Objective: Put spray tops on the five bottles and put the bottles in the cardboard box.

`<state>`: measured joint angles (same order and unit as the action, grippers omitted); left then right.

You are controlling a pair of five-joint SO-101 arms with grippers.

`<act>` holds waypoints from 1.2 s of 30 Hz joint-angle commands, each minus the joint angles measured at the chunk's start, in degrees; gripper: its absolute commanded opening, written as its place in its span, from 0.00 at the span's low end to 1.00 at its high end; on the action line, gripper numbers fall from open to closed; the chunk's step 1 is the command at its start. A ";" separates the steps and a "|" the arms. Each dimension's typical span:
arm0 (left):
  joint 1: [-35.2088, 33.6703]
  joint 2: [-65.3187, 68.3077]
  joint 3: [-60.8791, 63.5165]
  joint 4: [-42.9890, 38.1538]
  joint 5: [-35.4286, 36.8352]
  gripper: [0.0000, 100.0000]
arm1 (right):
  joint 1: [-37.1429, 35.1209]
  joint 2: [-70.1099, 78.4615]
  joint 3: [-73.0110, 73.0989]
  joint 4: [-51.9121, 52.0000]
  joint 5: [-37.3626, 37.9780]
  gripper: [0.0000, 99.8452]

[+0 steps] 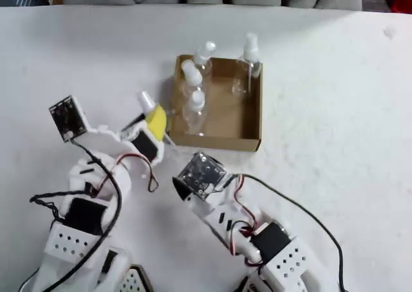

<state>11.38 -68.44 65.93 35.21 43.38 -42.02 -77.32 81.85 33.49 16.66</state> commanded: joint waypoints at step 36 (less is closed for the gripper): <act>-19.03 -26.15 3.60 -3.60 4.75 0.02 | -3.30 -0.75 0.62 -0.92 0.26 0.02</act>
<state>-8.22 -86.37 68.22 31.43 47.34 -44.57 -77.41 83.16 33.49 16.66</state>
